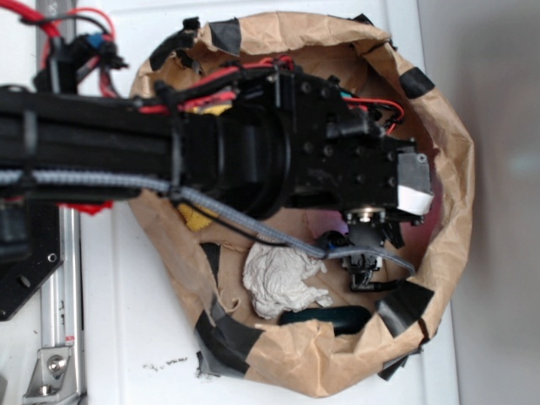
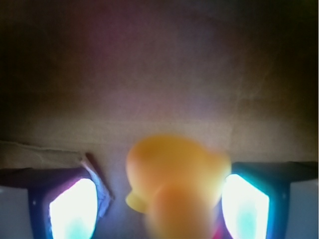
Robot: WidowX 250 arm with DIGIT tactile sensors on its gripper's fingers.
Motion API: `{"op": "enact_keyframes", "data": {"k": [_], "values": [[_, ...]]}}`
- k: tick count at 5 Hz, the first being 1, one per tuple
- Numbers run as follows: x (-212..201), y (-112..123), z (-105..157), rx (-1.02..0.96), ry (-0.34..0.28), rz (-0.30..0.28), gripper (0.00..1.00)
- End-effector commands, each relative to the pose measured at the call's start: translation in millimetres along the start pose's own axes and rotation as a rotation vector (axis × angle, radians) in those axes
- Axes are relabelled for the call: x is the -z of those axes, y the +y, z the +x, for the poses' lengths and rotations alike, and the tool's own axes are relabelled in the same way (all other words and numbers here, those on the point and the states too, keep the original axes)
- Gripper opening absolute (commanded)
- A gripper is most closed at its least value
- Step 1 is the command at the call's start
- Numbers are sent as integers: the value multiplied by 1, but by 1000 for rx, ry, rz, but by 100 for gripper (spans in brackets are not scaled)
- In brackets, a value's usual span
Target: Grab the yellow duck.
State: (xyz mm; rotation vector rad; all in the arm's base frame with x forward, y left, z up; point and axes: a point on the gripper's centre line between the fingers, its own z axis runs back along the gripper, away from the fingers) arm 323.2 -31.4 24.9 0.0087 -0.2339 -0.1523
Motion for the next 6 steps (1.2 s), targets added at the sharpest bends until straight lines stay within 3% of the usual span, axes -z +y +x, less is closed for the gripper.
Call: {"op": "enact_keyframes", "data": {"k": [1,2,4,6], "values": [[-66,24,6,-65,-138,1,100],[-78,33,5,-104,-154,4,100],[-46,49,14,-169,-82,137,100],[-32,49,18,-166,-54,130,100]]}}
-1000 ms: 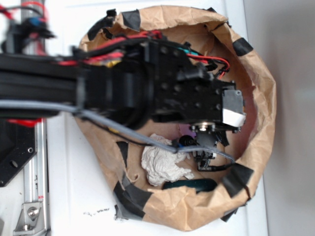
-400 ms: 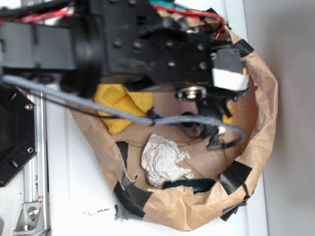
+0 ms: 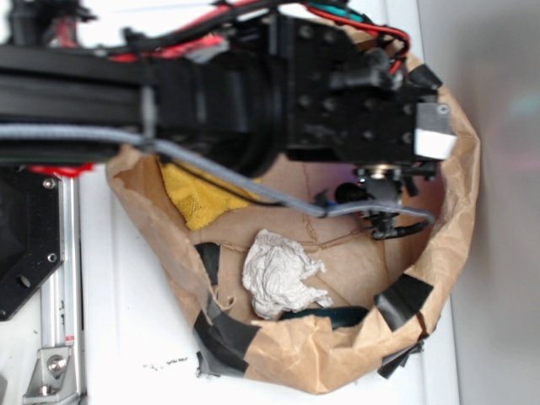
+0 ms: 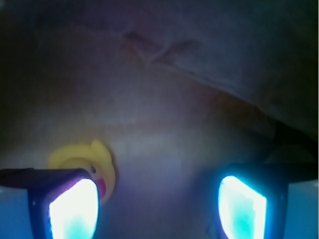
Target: Grab the yellow duck.
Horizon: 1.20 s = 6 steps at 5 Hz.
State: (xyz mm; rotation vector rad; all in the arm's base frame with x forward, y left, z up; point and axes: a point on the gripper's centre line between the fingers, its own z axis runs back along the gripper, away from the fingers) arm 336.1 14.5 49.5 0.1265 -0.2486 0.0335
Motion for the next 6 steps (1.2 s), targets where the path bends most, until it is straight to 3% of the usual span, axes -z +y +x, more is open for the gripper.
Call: {"op": "enact_keyframes", "data": {"k": [1,2,3,4,5,6], "values": [[-9,0,7,8,-40,-15,100],[-3,-1,5,12,-9,-12,100],[35,-20,-7,72,108,-40,100],[41,-52,-27,187,161,-97,100],[21,-69,-39,246,149,-193,100],[4,-76,-41,275,120,-232,100]]}}
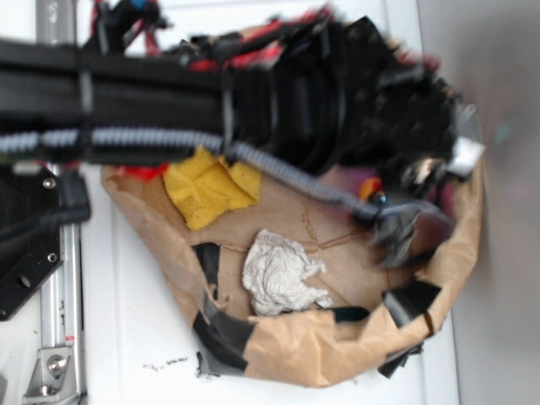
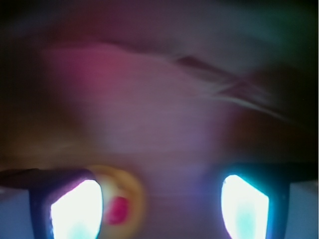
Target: Grab the yellow duck.
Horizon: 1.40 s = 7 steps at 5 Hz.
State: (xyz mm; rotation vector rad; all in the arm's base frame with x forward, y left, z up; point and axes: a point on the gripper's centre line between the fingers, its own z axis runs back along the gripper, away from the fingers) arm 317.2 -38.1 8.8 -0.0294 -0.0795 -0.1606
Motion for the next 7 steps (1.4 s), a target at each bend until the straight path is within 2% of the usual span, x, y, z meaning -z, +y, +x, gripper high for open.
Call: {"op": "enact_keyframes", "data": {"k": [1,3,4,5,6,7], "values": [[-15,-26,-11,107,-37,-21,100],[-15,-24,-8,97,-23,-16,100],[-20,-25,-21,58,53,-27,100],[-28,-23,-30,6,86,-49,100],[-30,-27,-31,0,73,-22,76],[-25,-24,-28,-6,39,-7,0]]}}
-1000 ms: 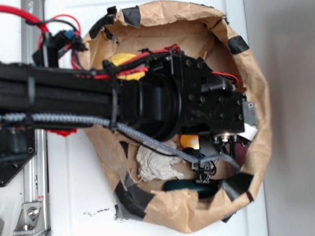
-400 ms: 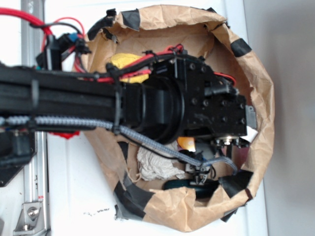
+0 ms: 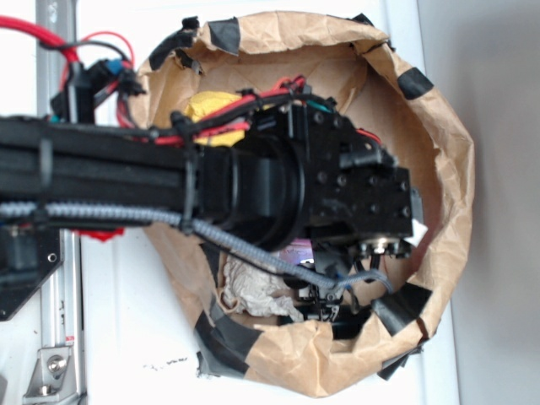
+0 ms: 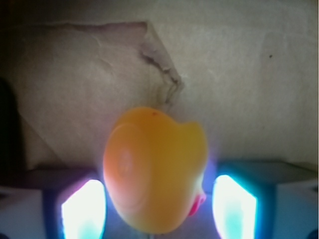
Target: Grab the yellow duck.
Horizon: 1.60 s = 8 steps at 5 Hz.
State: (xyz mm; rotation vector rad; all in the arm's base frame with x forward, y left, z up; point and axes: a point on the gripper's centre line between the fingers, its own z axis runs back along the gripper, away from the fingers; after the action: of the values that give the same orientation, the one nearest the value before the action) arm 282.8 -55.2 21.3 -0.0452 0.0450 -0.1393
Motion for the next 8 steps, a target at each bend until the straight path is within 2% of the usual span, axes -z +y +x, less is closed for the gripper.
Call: {"op": "enact_keyframes", "data": {"k": [1,2,3,5,6,7,8], "values": [[-6,0,7,39,-102,31,0],[-4,4,13,32,-93,30,0],[-15,7,13,17,-120,20,0],[-68,34,9,-103,-220,-13,0],[-91,47,3,-166,-240,-16,0],[-116,58,-5,-238,-199,-1,0],[-120,56,-25,-291,-198,115,0]]}}
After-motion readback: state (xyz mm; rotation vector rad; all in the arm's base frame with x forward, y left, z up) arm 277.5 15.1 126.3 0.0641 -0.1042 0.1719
